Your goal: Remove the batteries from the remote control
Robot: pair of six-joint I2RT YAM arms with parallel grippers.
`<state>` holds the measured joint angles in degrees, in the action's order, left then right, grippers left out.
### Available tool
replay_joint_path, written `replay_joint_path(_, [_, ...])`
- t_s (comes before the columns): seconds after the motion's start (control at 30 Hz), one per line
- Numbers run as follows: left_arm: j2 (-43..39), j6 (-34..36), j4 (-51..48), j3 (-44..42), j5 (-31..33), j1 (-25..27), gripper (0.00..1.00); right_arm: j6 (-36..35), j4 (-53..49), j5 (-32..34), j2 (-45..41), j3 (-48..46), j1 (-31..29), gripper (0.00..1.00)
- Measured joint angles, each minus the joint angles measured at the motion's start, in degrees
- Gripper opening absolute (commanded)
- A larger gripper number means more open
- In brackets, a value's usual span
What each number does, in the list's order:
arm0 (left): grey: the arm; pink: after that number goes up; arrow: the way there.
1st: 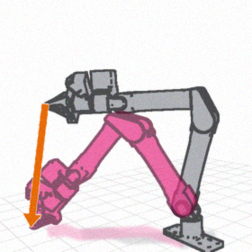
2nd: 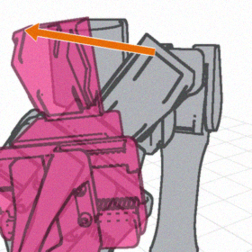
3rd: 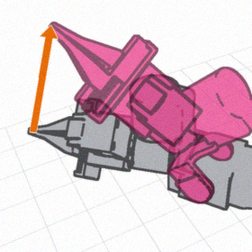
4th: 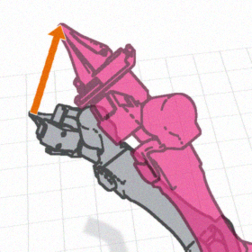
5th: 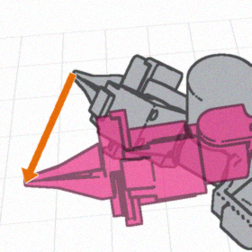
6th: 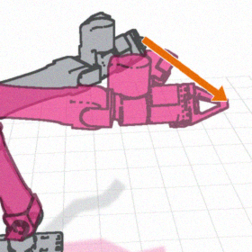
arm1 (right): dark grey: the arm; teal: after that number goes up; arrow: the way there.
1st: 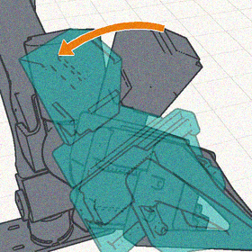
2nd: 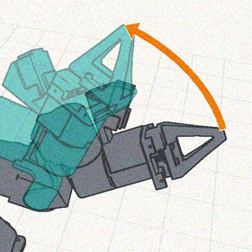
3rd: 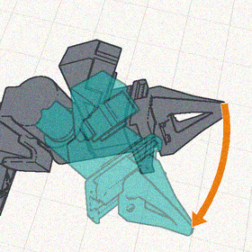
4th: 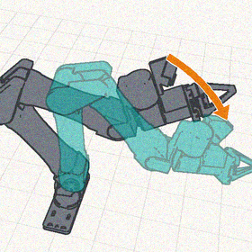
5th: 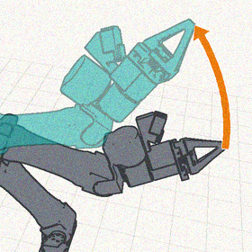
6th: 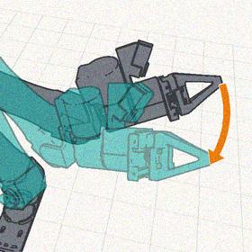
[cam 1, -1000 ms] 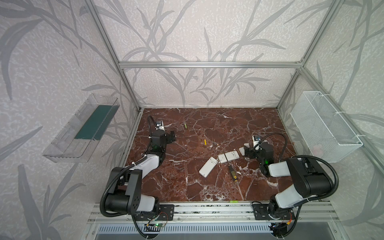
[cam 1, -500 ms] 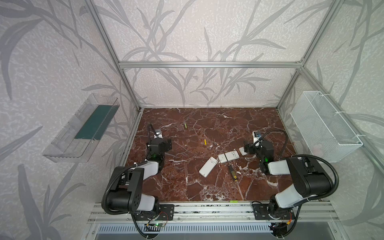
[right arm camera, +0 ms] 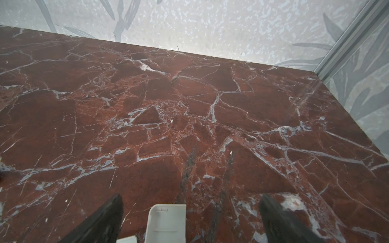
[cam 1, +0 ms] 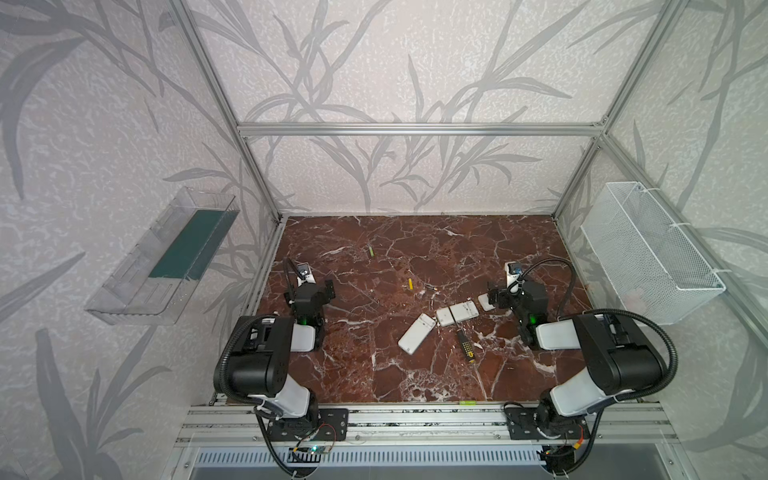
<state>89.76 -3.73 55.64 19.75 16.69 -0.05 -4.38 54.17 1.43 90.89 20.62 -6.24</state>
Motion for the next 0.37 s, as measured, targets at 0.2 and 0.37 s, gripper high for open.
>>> replay_joint_path(0.2, [0.02,0.22,0.11,0.0,-0.04,0.04,0.99,0.0,0.0,0.0,0.0,0.0,0.0,0.99])
replay_joint_path(0.37, [0.02,0.31,0.17,0.0,-0.28,0.04,0.99,0.0,0.0,0.0,0.0,0.0,0.0,0.99])
